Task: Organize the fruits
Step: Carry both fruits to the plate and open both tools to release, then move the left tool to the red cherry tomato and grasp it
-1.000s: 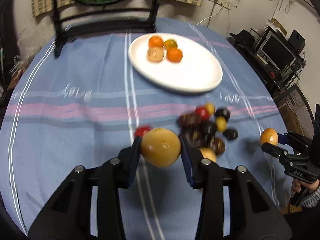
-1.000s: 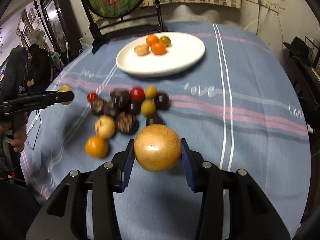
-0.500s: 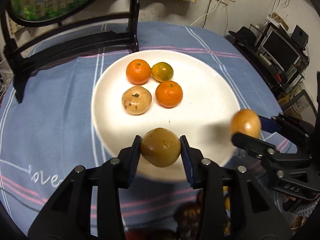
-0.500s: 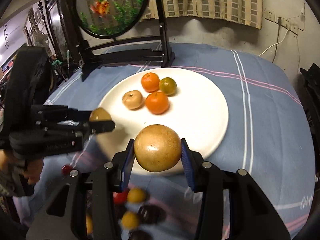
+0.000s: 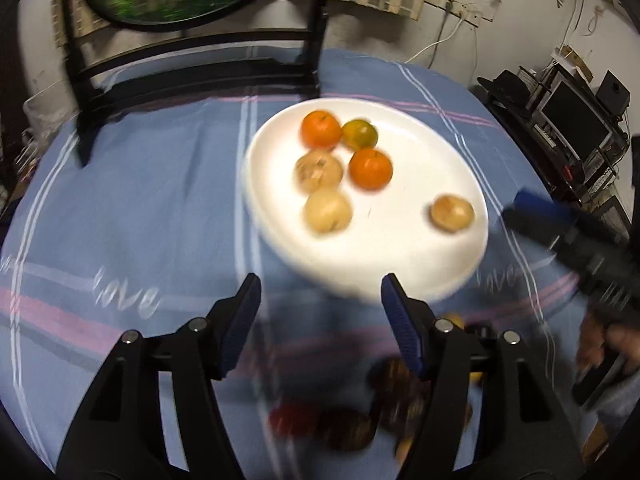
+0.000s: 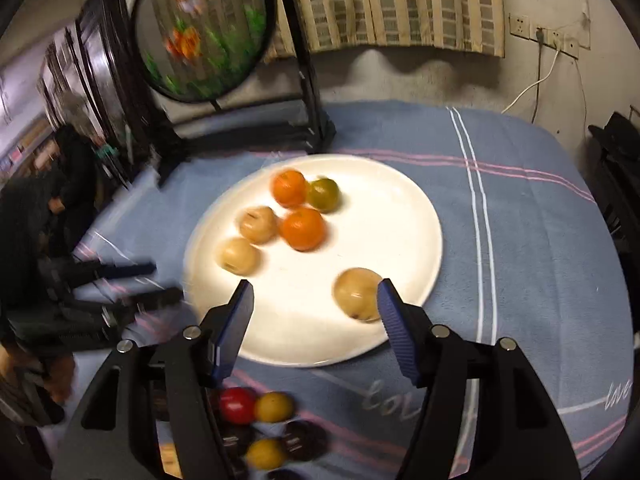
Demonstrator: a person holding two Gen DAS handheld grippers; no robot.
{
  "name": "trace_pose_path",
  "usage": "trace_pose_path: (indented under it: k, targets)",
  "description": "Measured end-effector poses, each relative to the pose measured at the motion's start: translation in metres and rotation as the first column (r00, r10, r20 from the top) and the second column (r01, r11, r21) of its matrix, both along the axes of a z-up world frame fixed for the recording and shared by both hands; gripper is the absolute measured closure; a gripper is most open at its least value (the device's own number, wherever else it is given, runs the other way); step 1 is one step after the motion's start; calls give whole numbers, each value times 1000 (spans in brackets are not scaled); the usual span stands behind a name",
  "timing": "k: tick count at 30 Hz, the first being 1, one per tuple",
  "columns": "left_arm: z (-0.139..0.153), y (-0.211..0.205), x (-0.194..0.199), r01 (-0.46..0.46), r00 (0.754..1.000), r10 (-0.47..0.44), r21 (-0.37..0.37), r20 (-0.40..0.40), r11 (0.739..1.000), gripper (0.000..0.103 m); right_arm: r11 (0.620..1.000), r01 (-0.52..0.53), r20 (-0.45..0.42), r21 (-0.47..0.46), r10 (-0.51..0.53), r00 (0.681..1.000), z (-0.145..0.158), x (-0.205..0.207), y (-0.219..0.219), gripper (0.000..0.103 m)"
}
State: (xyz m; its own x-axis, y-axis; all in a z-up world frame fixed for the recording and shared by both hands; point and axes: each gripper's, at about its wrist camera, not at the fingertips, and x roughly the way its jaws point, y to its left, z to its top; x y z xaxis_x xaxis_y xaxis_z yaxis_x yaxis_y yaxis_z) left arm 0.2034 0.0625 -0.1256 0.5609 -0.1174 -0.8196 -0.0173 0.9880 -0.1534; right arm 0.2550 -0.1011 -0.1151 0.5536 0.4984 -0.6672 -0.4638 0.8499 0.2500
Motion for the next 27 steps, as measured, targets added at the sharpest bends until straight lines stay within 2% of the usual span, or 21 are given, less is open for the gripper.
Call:
trace_pose_path:
  k: [6, 13, 16, 20, 24, 27]
  targets:
    - [-4, 27, -88, -98, 994, 98, 10, -42, 995, 34, 998, -59, -30, 14, 60, 998, 4, -62, 5, 39]
    - [-25, 59, -180, -259, 960, 255, -23, -113, 966, 32, 991, -137, -139, -1, 136, 981, -11, -136, 8, 38]
    - [-22, 63, -205, -293, 952, 290, -13, -101, 956, 28, 984, -177, -171, -12, 172, 970, -16, -154, 13, 38]
    - [-16, 69, -228, -325, 943, 323, -7, -80, 946, 24, 982, -189, -157, -11, 185, 970, -7, -163, 24, 38]
    - [-17, 72, -238, -337, 939, 335, -14, -77, 941, 22, 978, -205, -148, -40, 197, 969, -6, -174, 27, 38]
    - [-22, 69, -232, -314, 946, 311, -19, -92, 949, 22, 985, -169, -135, -42, 162, 977, -2, -176, 16, 38]
